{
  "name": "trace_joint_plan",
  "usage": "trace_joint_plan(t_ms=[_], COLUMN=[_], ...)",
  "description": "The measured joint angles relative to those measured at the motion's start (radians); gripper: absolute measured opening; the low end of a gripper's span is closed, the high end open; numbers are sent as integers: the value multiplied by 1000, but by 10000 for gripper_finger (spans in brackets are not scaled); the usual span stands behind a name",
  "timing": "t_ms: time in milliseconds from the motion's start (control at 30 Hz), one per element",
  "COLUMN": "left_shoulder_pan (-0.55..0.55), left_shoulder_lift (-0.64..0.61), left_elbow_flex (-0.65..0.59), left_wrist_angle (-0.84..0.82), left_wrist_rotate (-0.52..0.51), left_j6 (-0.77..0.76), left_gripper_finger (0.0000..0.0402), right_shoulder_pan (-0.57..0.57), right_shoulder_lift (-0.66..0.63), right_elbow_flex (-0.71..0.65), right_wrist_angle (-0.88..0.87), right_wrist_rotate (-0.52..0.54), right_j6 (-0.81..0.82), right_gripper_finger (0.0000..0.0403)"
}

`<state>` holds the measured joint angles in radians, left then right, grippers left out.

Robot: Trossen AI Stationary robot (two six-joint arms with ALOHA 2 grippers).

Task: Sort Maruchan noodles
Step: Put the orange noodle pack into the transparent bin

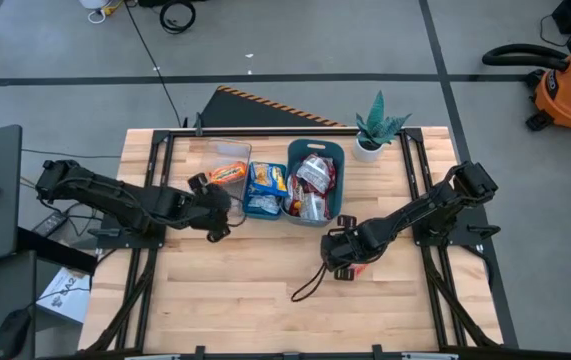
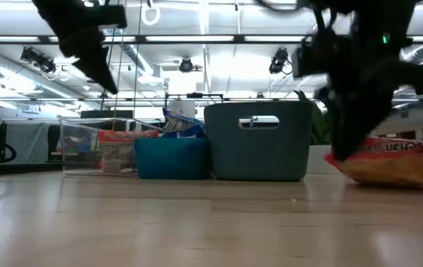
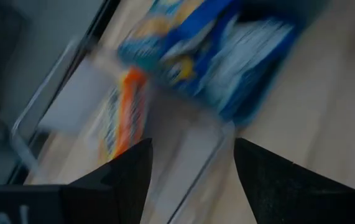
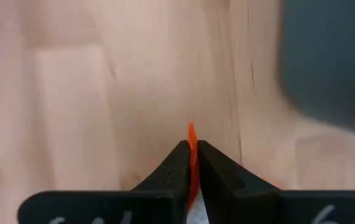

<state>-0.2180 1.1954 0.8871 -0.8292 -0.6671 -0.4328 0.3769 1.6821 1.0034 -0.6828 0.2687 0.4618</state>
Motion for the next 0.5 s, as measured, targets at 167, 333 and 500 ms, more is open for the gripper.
trace_joint_plan(t_ms=[167,333,500], left_shoulder_pan=[-79,-137,-147], left_shoulder_lift=[1,52,144], left_elbow_flex=[0,-33,-61], left_wrist_angle=[270,602,782], left_wrist_rotate=[25,146,283], left_j6=[157,264,291], left_gripper_finger=[231,231,231], right_shoulder_pan=[35,54,56], right_shoulder_lift=[0,0,0], right_elbow_flex=[114,201,264], right_wrist_angle=[-26,6,55], right_wrist_rotate=[76,153,156], right_j6=[-63,-141,-226], right_gripper_finger=[26,6,15])
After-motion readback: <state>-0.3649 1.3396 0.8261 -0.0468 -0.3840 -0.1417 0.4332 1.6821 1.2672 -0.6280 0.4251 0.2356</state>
